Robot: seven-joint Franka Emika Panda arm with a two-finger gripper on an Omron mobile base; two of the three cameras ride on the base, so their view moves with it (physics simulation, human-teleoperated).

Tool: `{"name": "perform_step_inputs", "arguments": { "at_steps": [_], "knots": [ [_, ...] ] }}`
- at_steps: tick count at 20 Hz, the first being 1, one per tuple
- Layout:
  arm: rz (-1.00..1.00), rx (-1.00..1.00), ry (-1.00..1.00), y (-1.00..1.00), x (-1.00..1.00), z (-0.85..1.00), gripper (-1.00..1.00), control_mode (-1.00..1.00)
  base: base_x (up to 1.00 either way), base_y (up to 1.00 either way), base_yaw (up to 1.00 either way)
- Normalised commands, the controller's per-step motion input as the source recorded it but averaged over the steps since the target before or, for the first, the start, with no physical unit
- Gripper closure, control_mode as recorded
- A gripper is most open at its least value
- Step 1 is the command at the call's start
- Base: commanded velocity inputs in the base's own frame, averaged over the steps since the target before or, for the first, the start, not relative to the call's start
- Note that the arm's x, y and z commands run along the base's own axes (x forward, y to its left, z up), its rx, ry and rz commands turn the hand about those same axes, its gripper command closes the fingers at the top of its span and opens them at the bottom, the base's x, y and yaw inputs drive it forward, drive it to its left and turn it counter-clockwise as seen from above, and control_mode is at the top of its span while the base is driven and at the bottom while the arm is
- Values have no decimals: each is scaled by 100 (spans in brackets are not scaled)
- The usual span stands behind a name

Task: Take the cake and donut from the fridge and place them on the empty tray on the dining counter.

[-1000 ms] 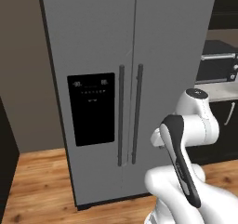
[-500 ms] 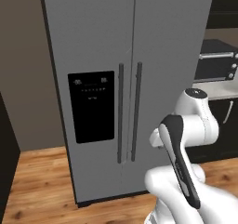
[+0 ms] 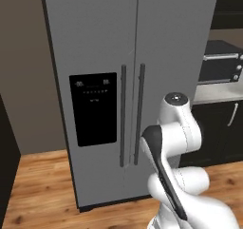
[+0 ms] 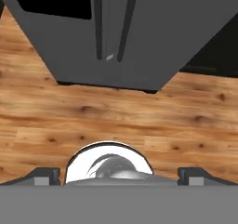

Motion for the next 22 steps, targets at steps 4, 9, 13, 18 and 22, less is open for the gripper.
{"name": "perform_step_inputs", "arguments": {
  "at_steps": [4, 9, 13, 18, 22],
  "knots": [
    [-15, 0, -28, 0, 46, 0, -100, -100, 0, 0, 0],
    [-7, 2, -20, -7, 59, 0, -100, -100, 0, 0, 0],
    [3, 10, -3, -37, 54, 0, -100, -100, 0, 0, 0],
    [6, 8, 0, -31, 49, 0, -100, -100, 0, 0, 0],
    [0, 1, 0, -1, 49, 0, -100, -100, 0, 0, 0]
  ]
}}
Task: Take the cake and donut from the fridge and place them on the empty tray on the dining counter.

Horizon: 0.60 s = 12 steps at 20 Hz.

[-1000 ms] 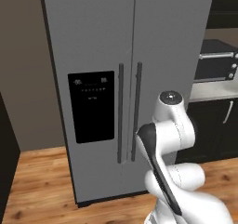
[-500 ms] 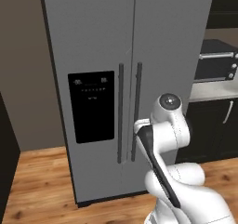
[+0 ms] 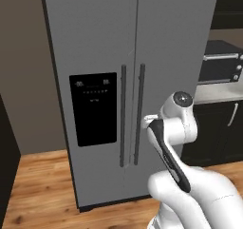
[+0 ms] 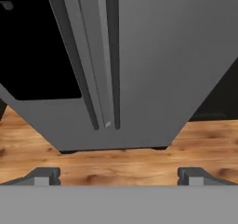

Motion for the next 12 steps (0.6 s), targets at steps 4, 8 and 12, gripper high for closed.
{"name": "perform_step_inputs", "arguments": {
  "at_steps": [4, 8, 12],
  "knots": [
    [0, 0, 0, 0, 54, 0, -100, -100, 0, 0, 0],
    [0, 0, 0, 0, 57, 0, -100, -100, 0, 0, 0],
    [0, 0, 0, 0, 61, 0, -100, -100, 0, 0, 0]
  ]
}}
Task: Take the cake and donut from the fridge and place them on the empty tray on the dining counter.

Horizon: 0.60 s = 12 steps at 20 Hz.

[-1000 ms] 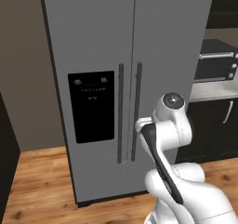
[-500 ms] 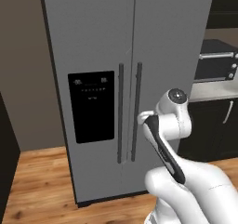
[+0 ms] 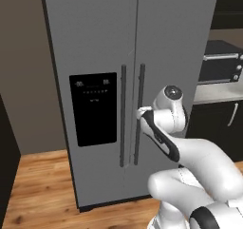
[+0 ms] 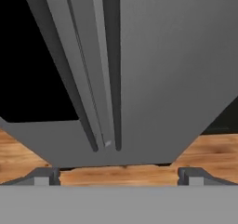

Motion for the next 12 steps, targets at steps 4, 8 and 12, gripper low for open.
{"name": "perform_step_inputs", "arguments": {
  "at_steps": [4, 8, 12],
  "knots": [
    [0, 0, 0, 0, 62, 0, -100, -100, 0, 0, 0],
    [2, 0, 0, 0, 56, 0, -100, -100, 0, 0, 0],
    [3, -1, -6, 1, 48, -4, -100, -100, 0, 0, 0]
  ]
}}
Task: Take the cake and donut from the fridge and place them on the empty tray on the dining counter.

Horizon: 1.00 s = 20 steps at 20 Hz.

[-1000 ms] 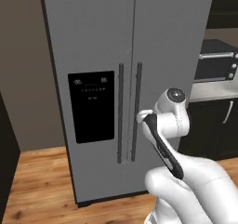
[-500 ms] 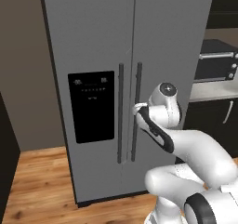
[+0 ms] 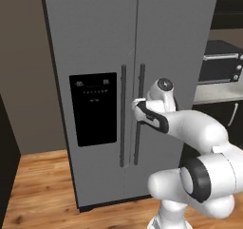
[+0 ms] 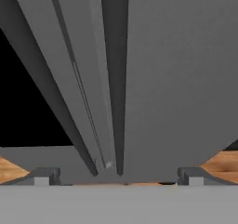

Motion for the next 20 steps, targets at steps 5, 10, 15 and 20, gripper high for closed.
{"name": "perform_step_inputs", "arguments": {
  "at_steps": [5, 10, 15, 20],
  "knots": [
    [4, -4, -12, 8, 42, -14, -100, -100, 0, 0, 0],
    [2, -3, -15, 6, 37, -11, -100, -100, 0, 0, 0],
    [1, 0, -8, 0, 30, 0, -100, -100, 0, 0, 0],
    [0, 0, -2, -4, 42, 0, -100, -100, 0, 0, 0]
  ]
}}
